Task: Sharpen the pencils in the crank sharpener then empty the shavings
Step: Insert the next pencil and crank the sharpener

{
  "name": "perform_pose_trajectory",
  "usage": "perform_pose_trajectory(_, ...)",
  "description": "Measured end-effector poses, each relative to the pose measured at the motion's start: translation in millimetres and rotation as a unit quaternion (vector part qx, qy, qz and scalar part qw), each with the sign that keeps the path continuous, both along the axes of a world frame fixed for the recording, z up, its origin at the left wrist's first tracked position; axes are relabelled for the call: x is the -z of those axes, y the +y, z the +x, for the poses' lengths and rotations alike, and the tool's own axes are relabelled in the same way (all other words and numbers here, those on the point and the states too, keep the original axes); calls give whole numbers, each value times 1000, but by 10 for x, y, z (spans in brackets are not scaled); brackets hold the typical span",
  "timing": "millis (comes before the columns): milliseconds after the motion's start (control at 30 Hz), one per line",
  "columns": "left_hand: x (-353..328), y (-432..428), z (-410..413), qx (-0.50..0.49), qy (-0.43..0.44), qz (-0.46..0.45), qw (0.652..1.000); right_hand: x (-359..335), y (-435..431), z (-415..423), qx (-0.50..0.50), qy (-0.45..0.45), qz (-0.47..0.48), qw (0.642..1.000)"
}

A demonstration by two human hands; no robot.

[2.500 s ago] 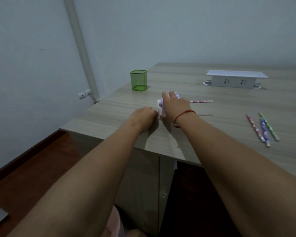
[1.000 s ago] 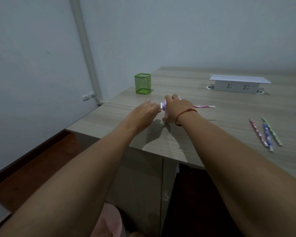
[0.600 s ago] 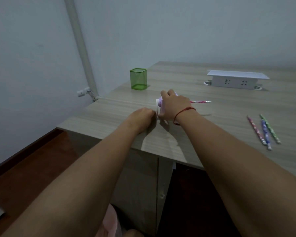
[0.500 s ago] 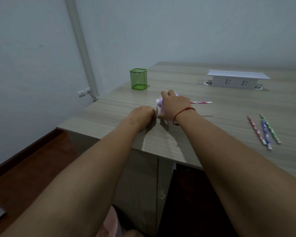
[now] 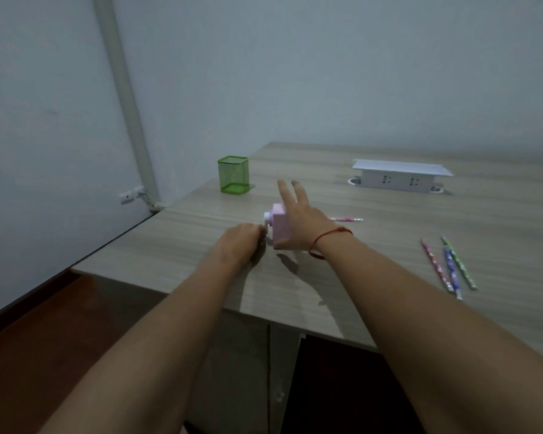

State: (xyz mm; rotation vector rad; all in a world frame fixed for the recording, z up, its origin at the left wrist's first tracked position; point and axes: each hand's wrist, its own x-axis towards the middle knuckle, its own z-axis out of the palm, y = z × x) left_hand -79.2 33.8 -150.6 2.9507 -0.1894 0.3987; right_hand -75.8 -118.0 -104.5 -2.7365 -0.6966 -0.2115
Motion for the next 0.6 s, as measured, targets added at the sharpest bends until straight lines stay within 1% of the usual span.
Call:
perform_pose_trajectory(33, 6, 3, -4, -5, 2, -16, 1000, -46, -99, 20, 4, 23, 31, 999)
perform_pose_trajectory(67, 9, 3, -19, -11, 5, -30, 999, -72, -200, 54, 21, 40, 40, 998)
perform_pose_trajectory(100, 17, 3, -21, -16, 13, -42, 999, -85, -300, 81, 46, 50, 14, 998)
perform_pose_trajectory(133, 18, 5, -20, -18, 23, -53, 998, -85, -382, 102, 74, 47, -39, 995)
perform_pose_trajectory(167, 8, -1, -22, -18, 26, -66, 997, -78, -448, 101, 93, 31, -99, 990)
perform_pose_trajectory(200, -17, -13, -23, -17, 17, -85, 996, -63, -486, 95, 106, 11, -138, 985)
perform_pose_trajectory(233, -62, -37, -23, -18, -6, -111, 994, -48, -506, 83, 109, -8, -153, 982)
perform_pose_trajectory(300, -203, -142, -19, -23, -74, -187, 979, -25, -504, 69, 102, -36, -142, 984)
perform_pose_trajectory(367, -367, -309, 7, -18, -106, -236, 966, -16, -474, 65, 94, -58, -129, 985)
perform_pose_trajectory(433, -423, -460, 68, 23, -92, -233, 968, -7, -427, 37, 84, -71, -123, 986)
perform_pose_trajectory(500, -351, -552, 101, 44, -71, -207, 975, 3, -380, -12, 79, -72, -126, 986)
perform_pose_trajectory(533, -288, -559, 106, 40, -74, -194, 977, 8, -369, -27, 80, -80, -133, 985)
perform_pose_trajectory(600, -205, -536, 79, 23, -102, -200, 974, 0, -362, -49, 83, -105, -151, 979)
